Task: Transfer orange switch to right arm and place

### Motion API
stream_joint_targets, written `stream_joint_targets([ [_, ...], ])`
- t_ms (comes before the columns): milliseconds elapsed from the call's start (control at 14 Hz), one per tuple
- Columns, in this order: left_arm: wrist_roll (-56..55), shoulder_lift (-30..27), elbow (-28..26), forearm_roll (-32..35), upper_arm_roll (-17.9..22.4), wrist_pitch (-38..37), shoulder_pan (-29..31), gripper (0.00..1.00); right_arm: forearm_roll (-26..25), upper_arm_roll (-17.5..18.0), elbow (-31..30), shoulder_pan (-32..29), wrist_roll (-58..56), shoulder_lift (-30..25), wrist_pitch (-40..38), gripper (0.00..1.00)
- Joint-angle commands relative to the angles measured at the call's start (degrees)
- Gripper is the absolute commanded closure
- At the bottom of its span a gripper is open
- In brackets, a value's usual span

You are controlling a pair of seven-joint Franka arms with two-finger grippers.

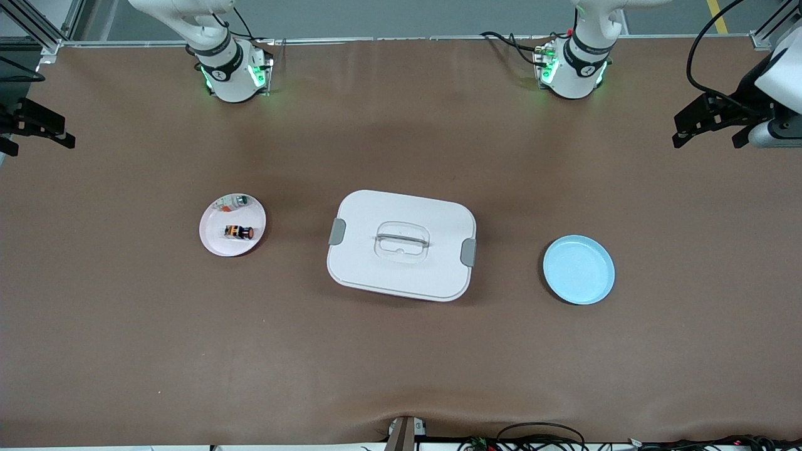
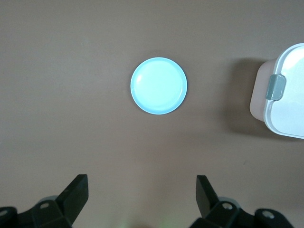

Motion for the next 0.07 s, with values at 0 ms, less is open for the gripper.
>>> stream_joint_targets([
  [0,0.1,-0.9,0.1,-0.8,0.2,-1.0,0.1,0.0,-0.4,-0.3,-0.8,0.1,2.0,-1.0,0.6,0.0],
])
